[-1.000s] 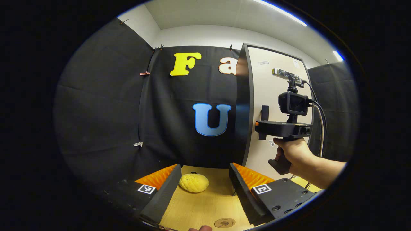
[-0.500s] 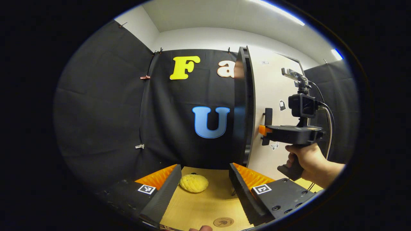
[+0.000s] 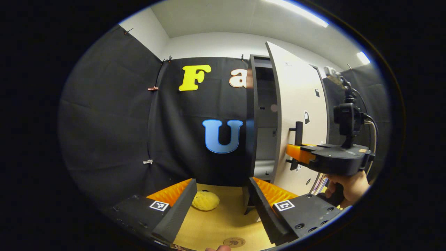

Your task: Open the cabinet door with the right hand, grasp the bottle in the cabinet with the left hand and place it on the coaster, then close the cabinet door with the right hand.

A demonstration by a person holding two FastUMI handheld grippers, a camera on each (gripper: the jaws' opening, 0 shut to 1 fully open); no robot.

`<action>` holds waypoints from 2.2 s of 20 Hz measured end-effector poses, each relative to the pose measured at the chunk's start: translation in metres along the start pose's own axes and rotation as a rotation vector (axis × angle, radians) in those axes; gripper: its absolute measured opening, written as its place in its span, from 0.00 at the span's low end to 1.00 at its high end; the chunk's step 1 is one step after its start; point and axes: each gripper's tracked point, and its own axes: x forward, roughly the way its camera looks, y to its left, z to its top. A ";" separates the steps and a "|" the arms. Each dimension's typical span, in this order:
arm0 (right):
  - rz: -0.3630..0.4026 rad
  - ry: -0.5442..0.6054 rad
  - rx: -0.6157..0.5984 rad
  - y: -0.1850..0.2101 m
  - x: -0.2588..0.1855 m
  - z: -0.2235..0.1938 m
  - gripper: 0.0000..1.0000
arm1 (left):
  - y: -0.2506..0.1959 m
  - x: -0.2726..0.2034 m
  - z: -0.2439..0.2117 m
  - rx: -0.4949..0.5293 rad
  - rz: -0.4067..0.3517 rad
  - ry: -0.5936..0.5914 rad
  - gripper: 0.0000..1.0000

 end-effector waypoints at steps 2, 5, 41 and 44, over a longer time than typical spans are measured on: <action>0.022 0.007 0.019 -0.006 -0.013 0.001 0.18 | -0.008 -0.001 0.003 -0.003 -0.001 -0.003 0.94; 0.049 0.021 0.027 -0.015 -0.030 0.003 0.19 | -0.014 0.002 0.006 0.002 0.001 -0.011 0.94; -0.290 -0.004 -0.033 -0.227 -0.194 0.037 0.12 | -0.155 0.026 0.017 0.018 -0.291 0.001 0.94; -0.313 -0.010 -0.026 -0.237 -0.200 0.041 0.12 | -0.163 0.030 0.020 0.018 -0.305 0.005 0.94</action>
